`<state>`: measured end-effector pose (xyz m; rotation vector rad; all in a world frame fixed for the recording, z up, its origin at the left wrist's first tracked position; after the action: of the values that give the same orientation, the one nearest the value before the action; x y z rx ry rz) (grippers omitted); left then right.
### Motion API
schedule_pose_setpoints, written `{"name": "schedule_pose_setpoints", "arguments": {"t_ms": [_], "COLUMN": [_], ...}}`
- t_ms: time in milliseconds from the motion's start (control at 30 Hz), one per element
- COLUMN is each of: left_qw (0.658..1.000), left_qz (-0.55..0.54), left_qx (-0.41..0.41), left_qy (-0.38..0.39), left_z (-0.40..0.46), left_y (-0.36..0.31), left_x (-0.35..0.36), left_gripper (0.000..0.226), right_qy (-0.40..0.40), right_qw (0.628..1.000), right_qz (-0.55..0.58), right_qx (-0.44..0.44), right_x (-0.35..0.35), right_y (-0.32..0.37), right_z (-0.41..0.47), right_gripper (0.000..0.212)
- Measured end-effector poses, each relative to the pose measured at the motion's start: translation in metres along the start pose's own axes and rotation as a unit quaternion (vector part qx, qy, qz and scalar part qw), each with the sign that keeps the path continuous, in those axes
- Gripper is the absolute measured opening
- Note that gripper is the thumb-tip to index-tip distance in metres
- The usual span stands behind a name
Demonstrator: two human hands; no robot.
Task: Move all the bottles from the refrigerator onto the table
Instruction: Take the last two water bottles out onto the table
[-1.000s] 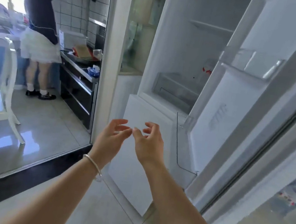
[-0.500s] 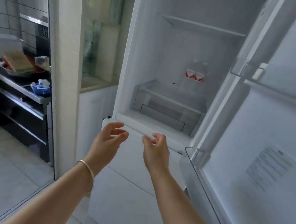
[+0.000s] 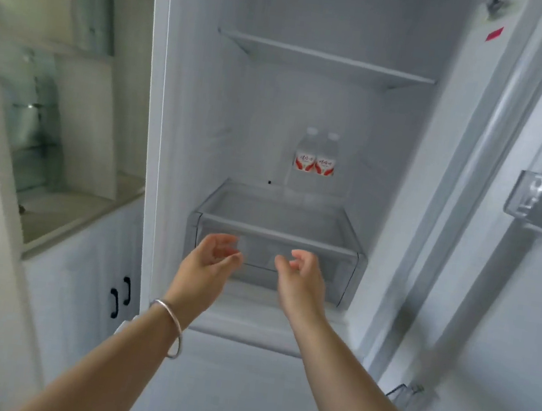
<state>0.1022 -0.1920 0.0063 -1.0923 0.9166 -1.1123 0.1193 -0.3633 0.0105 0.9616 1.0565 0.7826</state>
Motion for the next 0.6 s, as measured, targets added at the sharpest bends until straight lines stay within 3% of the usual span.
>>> {"name": "schedule_pose_setpoints", "arguments": {"t_ms": [300,600], "left_qw": [0.999,0.999], "left_qz": [-0.026,-0.045], "left_qx": [0.023,0.004], "left_qy": [-0.003,0.023], "left_z": [0.185,0.329], "left_y": [0.008,0.032], "left_x": [0.041,0.123], "left_gripper": [0.027,0.028], "right_qy": [-0.078,-0.18], "right_qw": [0.996,0.982], "right_qz": [0.035,0.056], "right_qx": [-0.003,-0.007], "right_x": [0.038,0.026], "right_y": [0.012,-0.011], "right_z": [0.192,0.337], "right_gripper": [0.041,0.053]}}
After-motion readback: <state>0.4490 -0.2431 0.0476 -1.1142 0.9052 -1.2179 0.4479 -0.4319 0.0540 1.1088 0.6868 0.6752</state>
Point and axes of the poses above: each hand's wrist, its own z-axis towards the middle knuckle, its own x-axis out of the palm, y = z × x, the point moved 7 cm from there along z, towards the middle knuckle, and after that the axes turned 2 degrees about -y, right-handed, at the moved point
